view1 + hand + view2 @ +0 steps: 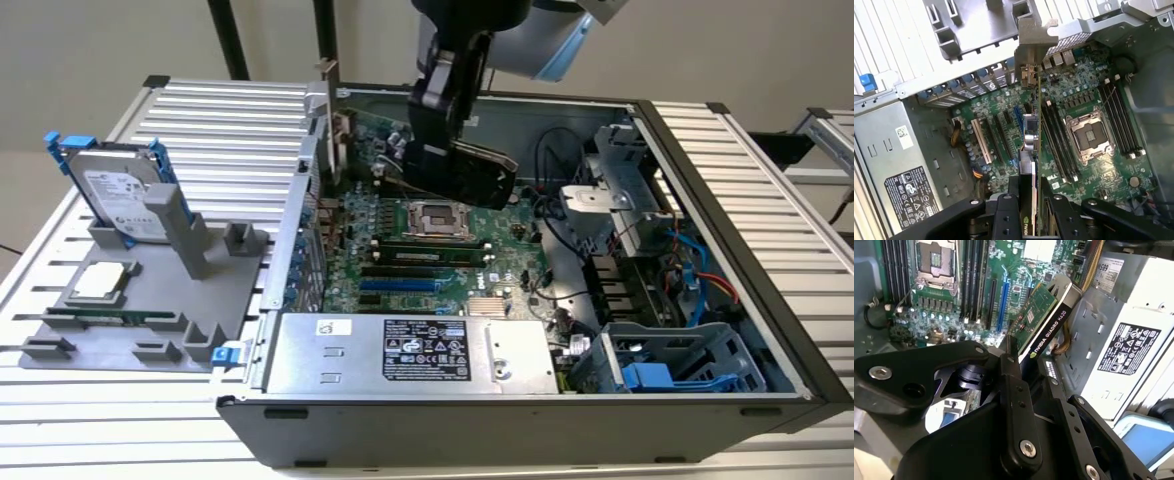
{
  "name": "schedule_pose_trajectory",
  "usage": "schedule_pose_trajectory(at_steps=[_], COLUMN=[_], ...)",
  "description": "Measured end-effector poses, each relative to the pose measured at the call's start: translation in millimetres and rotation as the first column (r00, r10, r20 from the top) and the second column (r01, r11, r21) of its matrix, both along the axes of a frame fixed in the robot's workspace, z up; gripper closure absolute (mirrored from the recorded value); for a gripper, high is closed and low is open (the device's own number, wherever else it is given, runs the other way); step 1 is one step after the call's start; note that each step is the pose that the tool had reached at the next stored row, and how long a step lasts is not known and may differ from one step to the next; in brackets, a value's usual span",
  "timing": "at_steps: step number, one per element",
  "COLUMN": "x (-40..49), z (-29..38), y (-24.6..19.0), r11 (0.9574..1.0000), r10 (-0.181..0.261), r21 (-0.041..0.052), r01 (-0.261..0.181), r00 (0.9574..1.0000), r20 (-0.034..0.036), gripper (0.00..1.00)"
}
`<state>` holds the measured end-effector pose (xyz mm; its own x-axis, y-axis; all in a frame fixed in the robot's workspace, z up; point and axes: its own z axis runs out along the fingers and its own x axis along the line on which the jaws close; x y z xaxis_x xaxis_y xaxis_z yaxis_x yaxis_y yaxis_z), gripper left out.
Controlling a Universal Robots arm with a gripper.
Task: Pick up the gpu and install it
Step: 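Insert the gpu into the slot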
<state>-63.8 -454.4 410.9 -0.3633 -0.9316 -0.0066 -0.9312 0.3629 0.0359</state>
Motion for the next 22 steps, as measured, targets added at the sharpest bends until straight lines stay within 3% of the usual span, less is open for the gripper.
schedule_pose_trajectory(at_steps=[10,22], x=[0.0,0.0], z=[0.0,0.0], y=[0.0,0.0], r11=[0.9969,0.9861], r10=[0.078,0.166], r21=[0.0,0.0001], r01=[-0.078,-0.166], r00=[0.9969,0.9861], r20=[0.0,0.0], gripper=[1.0,1.0])
